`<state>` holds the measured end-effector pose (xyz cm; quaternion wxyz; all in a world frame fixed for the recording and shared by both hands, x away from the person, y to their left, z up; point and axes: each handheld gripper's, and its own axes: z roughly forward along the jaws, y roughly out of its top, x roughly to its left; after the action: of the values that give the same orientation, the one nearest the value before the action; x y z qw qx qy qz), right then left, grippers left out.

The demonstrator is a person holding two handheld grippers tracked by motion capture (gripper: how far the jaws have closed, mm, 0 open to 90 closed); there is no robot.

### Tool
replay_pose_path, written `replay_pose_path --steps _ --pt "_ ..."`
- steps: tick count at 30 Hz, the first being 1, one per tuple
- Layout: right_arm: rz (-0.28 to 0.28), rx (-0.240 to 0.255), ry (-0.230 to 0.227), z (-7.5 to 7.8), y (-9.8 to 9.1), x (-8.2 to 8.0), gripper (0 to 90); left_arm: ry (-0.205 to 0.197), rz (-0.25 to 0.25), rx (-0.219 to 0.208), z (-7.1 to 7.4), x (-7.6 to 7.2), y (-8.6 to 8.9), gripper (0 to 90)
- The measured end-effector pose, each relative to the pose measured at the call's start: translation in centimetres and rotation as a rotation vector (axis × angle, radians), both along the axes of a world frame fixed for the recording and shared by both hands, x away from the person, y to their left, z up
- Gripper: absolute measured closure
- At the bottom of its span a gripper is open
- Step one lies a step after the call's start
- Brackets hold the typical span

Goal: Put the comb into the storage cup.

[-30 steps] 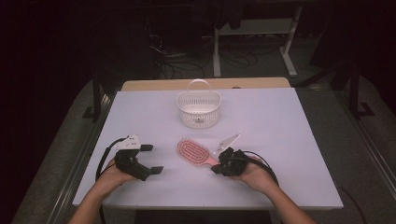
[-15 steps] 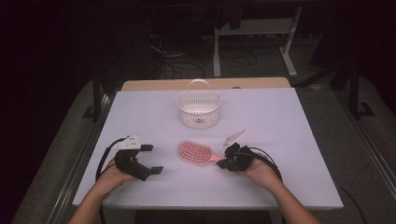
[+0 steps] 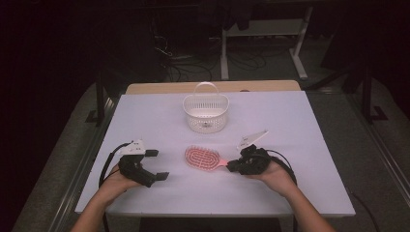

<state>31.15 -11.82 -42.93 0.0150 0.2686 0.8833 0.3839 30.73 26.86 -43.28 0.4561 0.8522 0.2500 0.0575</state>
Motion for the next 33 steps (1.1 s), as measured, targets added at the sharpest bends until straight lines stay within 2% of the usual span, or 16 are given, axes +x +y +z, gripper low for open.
replay_pose_path --steps 6,10,15,16,17,18,20,24,26,33 --pt "-0.051 0.061 -0.038 1.1 -1.9 -0.3 60.1 0.001 0.001 -0.001 0.0 0.0 0.0 0.2" --pt "-0.093 0.089 -0.064 1.4 -3.1 -0.3 44.9 0.0 0.0 -0.001 0.0 -0.1 0.0 0.2" --pt "-0.152 0.108 -0.097 1.5 -4.1 -0.4 24.5 0.001 0.002 -0.006 0.1 -0.1 0.1 0.2" --pt "-0.152 0.108 -0.097 1.5 -4.1 -0.4 24.5 0.001 0.002 -0.006 0.1 -0.1 0.1 0.2" --pt "-0.16 0.111 -0.106 1.5 -4.2 -0.5 20.7 0.0 0.002 -0.008 0.1 -0.1 0.1 0.2" --pt "-0.181 0.107 -0.118 1.4 -4.5 -0.7 13.6 0.001 0.003 -0.008 0.1 -0.1 0.1 0.2" --pt "-0.188 0.116 -0.122 1.3 -4.9 -0.8 12.0 0.0 0.002 -0.009 0.1 -0.2 0.0 0.2" --pt "-0.219 0.125 -0.128 0.8 -6.0 -1.2 0.9 0.002 0.001 -0.009 0.1 -0.2 0.0 0.2" --pt "-0.231 0.121 -0.142 0.6 -6.5 -1.5 0.0 0.003 0.002 -0.009 0.1 -0.3 0.0 0.2" --pt "-0.243 0.125 -0.144 -0.6 -8.1 -2.5 0.0 0.007 0.0 -0.007 0.0 -0.4 -0.1 0.2"
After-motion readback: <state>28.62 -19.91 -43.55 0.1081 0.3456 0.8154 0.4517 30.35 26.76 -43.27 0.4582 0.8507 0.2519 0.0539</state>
